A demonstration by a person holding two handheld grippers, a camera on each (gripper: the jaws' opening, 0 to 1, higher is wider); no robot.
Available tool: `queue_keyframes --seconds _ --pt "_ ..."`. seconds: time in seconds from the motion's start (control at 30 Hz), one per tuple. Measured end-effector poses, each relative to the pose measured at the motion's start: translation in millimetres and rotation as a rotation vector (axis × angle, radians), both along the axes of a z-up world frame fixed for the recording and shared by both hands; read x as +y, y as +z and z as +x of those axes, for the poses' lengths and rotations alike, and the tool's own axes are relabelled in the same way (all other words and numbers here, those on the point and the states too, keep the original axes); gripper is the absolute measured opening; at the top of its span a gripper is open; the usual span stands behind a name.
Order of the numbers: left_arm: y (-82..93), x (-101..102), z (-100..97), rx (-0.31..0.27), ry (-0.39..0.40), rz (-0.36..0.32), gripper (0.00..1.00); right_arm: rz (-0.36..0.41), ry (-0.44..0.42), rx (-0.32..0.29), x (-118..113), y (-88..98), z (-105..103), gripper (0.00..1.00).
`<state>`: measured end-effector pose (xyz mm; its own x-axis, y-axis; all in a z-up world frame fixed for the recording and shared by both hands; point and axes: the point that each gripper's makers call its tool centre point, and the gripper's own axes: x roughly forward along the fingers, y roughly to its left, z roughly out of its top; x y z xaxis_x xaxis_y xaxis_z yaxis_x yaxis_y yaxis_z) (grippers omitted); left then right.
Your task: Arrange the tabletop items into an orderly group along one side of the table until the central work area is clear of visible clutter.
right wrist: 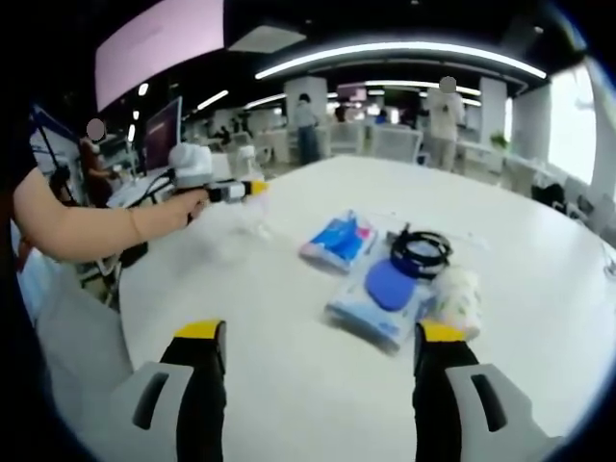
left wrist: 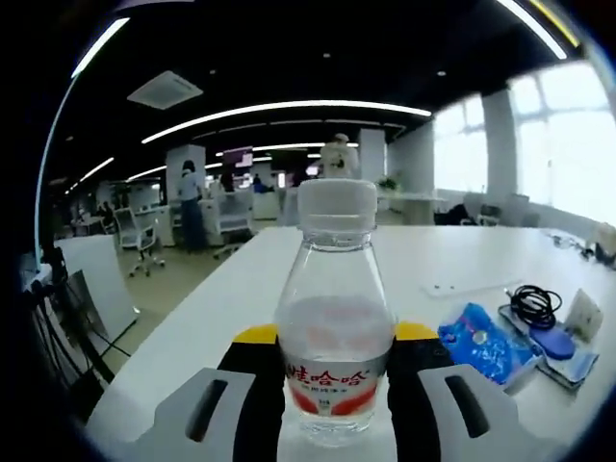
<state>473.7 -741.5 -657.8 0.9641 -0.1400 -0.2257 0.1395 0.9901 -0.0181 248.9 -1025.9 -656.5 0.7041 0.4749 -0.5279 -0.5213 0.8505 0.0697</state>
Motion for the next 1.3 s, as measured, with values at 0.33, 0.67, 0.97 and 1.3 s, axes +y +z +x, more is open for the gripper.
queue_keyframes --seconds 0.33,0.67,0.97,1.3 --pt "-8.4 0 5.6 0.001 0.040 0.011 0.38 0.004 -0.017 -0.001 -5 1.1 1 0.78" --pt "-12.2 -2 4.6 -0.005 0.040 0.029 0.39 0.000 -0.029 0.010 -8 -4.0 1 0.77" --pt "-13.0 1 3.6 -0.018 0.069 0.032 0.40 0.007 -0.027 0.019 -6 -6.9 0 0.77" --pt "-20.9 5 3.1 0.005 0.075 0.039 0.54 0.010 -0.033 0.015 -8 -6.1 2 0.77"
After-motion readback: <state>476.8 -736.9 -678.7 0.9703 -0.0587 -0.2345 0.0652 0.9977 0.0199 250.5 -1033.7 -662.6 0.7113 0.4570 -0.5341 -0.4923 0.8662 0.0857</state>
